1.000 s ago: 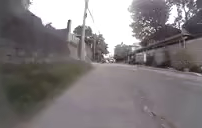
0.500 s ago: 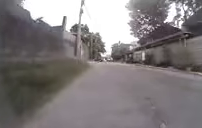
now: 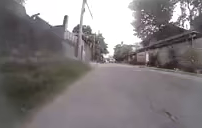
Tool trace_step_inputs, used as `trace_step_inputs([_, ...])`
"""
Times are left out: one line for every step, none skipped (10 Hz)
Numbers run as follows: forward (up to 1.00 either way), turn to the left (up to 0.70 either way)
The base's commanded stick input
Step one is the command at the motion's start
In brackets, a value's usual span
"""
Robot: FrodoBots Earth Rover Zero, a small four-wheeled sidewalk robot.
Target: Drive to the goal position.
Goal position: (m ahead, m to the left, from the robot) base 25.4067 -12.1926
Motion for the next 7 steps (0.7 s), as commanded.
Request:
trace_step_inputs([1.00,0.00])
trace_step_inputs([1.00,0.00])
trace_step_inputs([1.00,0.00])
trace_step_inputs([1.00,0.00])
trace_step_inputs([1.00,-0.07])
trace_step_inputs([1.00,-0.40])
trace_step_inputs([1.00,-0.40])
